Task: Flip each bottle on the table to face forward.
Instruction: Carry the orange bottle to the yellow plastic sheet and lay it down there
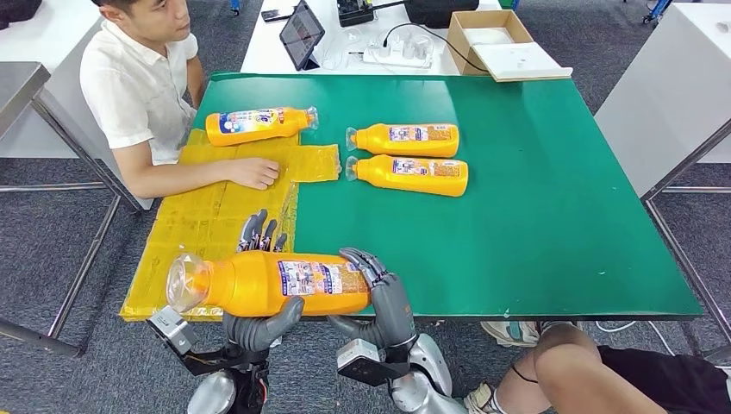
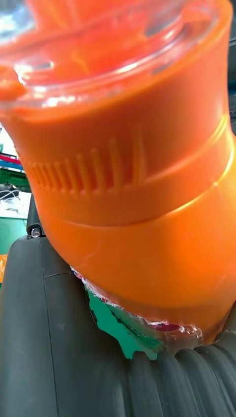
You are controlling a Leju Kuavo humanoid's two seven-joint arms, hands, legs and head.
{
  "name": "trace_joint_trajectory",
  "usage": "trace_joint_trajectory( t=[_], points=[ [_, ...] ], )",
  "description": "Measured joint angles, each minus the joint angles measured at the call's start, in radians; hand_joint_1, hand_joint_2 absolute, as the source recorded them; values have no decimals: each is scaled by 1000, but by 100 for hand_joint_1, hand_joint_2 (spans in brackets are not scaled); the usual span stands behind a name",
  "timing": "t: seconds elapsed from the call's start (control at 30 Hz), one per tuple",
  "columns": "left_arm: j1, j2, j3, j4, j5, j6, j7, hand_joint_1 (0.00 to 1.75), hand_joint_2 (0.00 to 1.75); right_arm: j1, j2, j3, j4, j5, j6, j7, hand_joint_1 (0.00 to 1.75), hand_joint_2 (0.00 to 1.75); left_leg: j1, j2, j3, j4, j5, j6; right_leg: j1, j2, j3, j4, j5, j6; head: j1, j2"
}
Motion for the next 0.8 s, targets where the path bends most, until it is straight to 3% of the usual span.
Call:
trace_joint_trajectory(
  t=[0.37,0.4,0.5,0.53,0.57,0.6,0.7,0.73,0.8],
  points=[
    [-24,11,-27,6,29,-99,10,0,175,-41,20,47,75,-24,-40,-32,175,175,0,0,0,0,0,0,0,0,0,0,0,0,0,0],
    [-26,15,-28,8,22,-101,12,22,175,-44,20,48,79,-26,-39,-32,175,175,0,0,0,0,0,0,0,0,0,0,0,0,0,0],
    [-33,21,-35,15,-15,-92,16,153,175,-50,20,52,86,-27,-38,-32,175,175,0,0,0,0,0,0,0,0,0,0,0,0,0,0],
    [-35,23,-37,19,-18,-92,16,175,175,-50,20,53,89,-28,-37,-32,173,175,0,0,0,0,0,0,0,0,0,0,0,0,0,0],
    [-37,24,-37,23,-11,-98,16,175,175,-50,20,54,91,-28,-35,-31,165,175,0,0,0,0,0,0,0,0,0,0,0,0,0,0],
    [-39,25,-37,27,5,-110,18,175,175,-50,20,55,93,-29,-33,-31,135,175,0,0,0,0,0,0,0,0,0,0,0,0,0,0],
    [-41,29,-31,41,109,-194,39,175,175,-46,16,60,96,-28,-20,-31,13,175,0,0,0,0,0,0,0,0,0,0,0,0,0,0],
    [-43,31,-29,45,147,-230,48,175,175,-44,14,65,96,-25,-8,-31,0,175,0,0,0,0,0,0,0,0,0,0,0,0,0,0],
    [-47,33,-24,52,203,-293,63,175,175,-38,9,81,97,-21,22,-31,0,87,0,0,0,0,0,0,0,0,0,0,0,0,0,0]
  ],
)
